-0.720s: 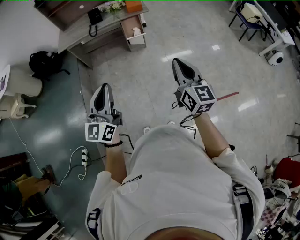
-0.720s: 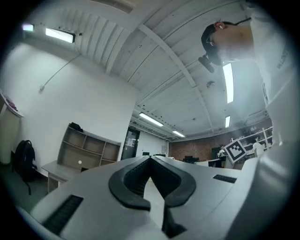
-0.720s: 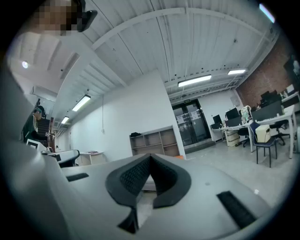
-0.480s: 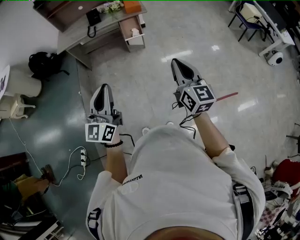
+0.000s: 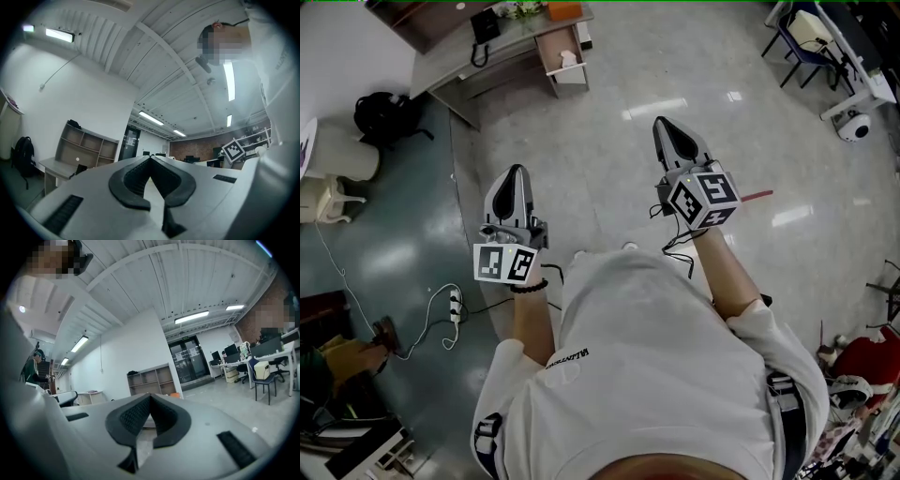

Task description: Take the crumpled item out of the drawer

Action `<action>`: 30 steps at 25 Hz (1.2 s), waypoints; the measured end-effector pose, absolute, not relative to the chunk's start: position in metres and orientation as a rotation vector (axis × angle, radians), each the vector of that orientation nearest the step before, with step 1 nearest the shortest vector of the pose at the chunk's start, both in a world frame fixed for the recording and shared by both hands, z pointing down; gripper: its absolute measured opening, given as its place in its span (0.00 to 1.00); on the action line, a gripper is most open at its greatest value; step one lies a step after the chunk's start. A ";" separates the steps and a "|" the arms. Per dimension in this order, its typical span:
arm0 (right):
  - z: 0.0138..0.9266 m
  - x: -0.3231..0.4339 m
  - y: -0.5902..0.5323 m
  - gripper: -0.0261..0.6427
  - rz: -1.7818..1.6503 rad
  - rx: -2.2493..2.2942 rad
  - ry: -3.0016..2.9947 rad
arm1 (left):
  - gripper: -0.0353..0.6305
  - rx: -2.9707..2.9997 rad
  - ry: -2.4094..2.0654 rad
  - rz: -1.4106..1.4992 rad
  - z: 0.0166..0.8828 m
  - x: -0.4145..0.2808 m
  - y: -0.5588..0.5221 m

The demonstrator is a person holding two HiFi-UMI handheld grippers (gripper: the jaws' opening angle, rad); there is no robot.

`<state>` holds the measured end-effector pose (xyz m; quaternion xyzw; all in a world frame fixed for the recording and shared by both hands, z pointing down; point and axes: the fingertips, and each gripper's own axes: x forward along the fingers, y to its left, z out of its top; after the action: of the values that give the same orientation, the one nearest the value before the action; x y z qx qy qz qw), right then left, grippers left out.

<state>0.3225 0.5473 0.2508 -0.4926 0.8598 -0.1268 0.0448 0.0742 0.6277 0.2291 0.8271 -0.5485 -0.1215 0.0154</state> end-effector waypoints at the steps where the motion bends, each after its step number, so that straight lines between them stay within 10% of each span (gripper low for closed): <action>1: 0.253 0.326 0.544 0.04 -0.396 -1.507 2.625 | 0.05 2.564 -1.710 -0.377 0.232 0.077 0.626; 30: 0.265 0.254 0.314 0.04 -0.349 -1.701 2.569 | 0.05 2.564 -1.577 -0.315 0.276 -0.007 0.373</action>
<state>0.2538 0.3141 0.2652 -0.5484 0.8284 -0.1126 0.0202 -0.0066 0.3727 0.2763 0.8458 -0.5201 -0.1038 0.0574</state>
